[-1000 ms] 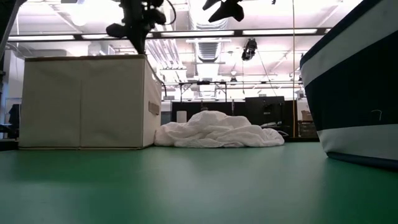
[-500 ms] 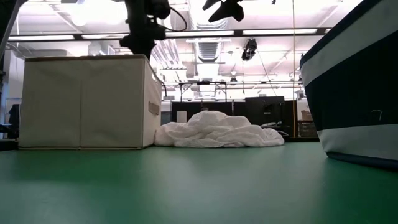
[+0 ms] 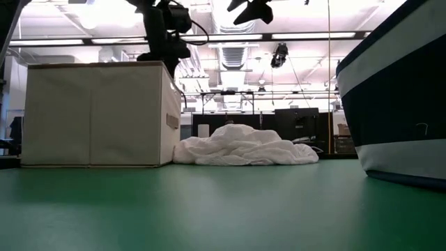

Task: Sort clothes
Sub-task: Put the black cloth into the white bin

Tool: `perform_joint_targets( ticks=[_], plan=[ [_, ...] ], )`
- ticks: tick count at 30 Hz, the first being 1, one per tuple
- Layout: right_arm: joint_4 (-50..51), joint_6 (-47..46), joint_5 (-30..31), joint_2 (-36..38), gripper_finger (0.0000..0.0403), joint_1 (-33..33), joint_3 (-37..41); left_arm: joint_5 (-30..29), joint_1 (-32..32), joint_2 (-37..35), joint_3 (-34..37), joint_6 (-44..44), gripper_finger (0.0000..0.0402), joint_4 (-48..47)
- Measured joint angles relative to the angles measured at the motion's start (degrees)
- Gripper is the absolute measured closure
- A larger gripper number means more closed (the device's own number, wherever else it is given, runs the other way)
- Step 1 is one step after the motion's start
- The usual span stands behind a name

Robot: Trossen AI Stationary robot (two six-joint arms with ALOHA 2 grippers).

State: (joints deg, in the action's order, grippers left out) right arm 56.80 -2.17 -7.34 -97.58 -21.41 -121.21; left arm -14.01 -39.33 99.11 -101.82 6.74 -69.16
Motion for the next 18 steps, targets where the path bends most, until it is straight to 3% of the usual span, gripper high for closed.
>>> perform_joint_targets(
  ticks=[18],
  plan=[
    [0.0,-1.2,0.0,0.0,0.0170,0.0,0.0,0.0,-0.9,0.0,5.4,-0.2,0.0299,4.9]
  ],
)
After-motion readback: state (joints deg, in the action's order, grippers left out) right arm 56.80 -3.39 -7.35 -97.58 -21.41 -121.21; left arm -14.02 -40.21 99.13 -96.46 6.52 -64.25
